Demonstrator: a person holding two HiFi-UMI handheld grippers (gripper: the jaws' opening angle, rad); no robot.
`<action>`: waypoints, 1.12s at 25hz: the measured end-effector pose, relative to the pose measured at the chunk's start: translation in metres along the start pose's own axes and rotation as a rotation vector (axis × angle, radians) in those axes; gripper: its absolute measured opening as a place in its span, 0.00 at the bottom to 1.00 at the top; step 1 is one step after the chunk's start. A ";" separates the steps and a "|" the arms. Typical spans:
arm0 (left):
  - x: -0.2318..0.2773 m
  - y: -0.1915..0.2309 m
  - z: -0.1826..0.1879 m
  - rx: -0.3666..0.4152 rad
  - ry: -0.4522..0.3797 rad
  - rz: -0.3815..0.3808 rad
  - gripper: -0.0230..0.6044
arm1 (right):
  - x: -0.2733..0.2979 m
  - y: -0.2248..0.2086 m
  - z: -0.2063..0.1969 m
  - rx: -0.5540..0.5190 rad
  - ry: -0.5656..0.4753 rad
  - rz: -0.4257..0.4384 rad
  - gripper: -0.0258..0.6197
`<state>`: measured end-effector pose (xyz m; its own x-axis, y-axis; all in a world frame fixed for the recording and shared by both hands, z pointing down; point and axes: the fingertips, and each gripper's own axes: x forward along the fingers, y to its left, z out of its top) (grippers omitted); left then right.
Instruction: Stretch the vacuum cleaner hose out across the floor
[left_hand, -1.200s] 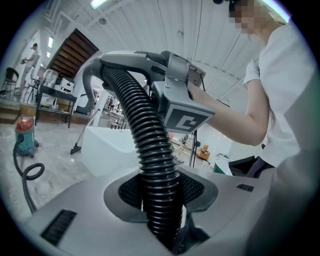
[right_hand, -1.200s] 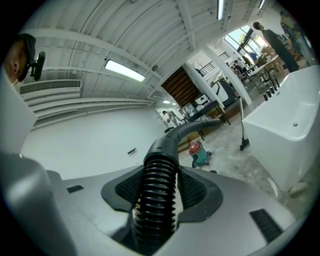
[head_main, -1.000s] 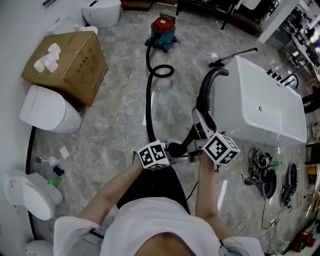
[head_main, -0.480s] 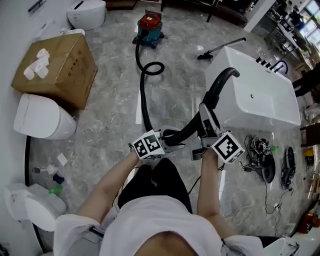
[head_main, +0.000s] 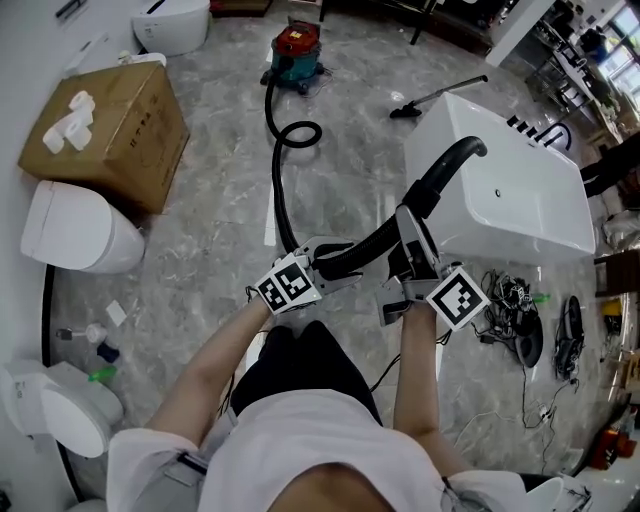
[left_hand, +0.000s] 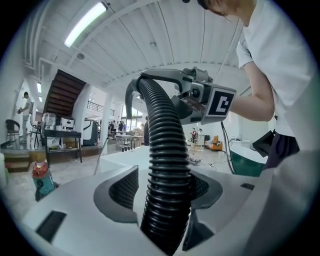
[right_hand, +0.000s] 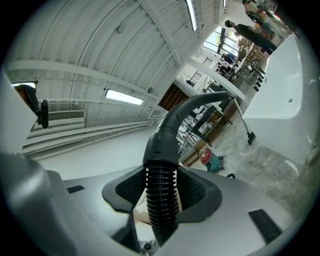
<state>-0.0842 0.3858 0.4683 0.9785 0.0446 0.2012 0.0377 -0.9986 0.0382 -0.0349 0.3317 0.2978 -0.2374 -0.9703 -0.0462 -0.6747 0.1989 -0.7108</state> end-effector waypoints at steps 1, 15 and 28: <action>0.002 0.003 0.004 0.007 -0.008 0.005 0.42 | -0.002 0.001 0.004 -0.001 -0.007 0.006 0.35; -0.036 0.082 0.045 -0.286 -0.221 0.385 0.54 | -0.011 0.003 0.062 -0.075 -0.130 0.022 0.32; -0.025 0.124 -0.002 -1.655 -1.050 0.135 0.65 | 0.008 0.001 0.049 -0.033 -0.134 0.016 0.31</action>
<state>-0.1047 0.2609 0.4704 0.6950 -0.6712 -0.2578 0.3800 0.0385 0.9242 -0.0028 0.3175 0.2625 -0.1546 -0.9762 -0.1522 -0.6950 0.2169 -0.6855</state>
